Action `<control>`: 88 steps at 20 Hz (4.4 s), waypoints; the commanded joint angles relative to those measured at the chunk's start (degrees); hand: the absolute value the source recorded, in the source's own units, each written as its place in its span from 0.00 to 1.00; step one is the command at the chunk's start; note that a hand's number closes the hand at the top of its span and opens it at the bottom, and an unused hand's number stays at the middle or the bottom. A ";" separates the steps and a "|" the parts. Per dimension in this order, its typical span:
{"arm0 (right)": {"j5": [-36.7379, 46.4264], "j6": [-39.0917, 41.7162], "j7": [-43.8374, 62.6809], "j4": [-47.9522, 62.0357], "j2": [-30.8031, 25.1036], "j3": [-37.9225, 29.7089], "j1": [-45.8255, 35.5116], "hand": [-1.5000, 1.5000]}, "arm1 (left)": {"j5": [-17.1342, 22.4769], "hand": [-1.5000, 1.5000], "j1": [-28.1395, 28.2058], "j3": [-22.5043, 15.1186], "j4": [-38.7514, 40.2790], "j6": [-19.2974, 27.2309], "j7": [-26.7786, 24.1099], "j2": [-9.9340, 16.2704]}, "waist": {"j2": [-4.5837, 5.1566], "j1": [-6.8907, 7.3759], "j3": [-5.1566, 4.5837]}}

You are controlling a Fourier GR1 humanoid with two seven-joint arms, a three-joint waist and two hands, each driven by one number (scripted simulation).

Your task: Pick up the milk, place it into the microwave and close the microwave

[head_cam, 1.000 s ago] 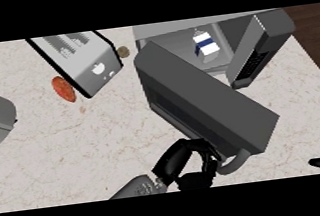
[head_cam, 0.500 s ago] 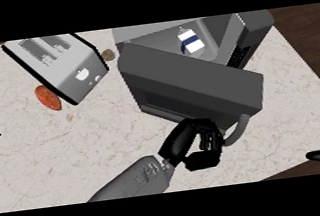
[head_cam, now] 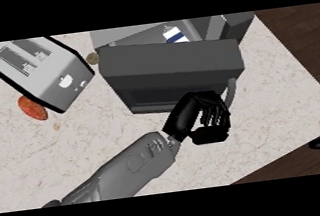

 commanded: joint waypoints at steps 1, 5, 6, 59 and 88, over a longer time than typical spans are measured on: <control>-1.54 3.55 -0.49 -0.98 -0.40 0.34 -2.20 0.00 | 2.13 1.00 -5.57 1.63 1.10 1.17 -0.29 -1.01 | 0.57 -1.80 0.12; -2.58 4.69 0.87 -1.79 -0.76 1.11 -3.60 0.00 | 4.24 1.00 -8.43 2.52 3.17 1.67 0.07 -1.01 | 1.35 -3.07 0.23; -2.77 5.17 1.26 -2.40 -0.81 1.57 -3.76 0.00 | 4.37 1.00 -8.90 2.48 3.98 2.16 -0.09 -1.00 | 1.31 -3.45 0.20; -8.90 17.43 15.85 -33.26 -8.21 18.89 -10.41 1.00 | 15.86 1.00 -22.41 5.42 14.08 7.64 -2.89 -0.99 | 3.00 -11.55 0.78; -5.97 9.95 22.59 -48.54 -3.25 32.26 5.16 1.00 | 43.17 1.00 -9.92 17.60 15.86 -12.04 -4.02 0.72 | 3.75 -0.92 -0.09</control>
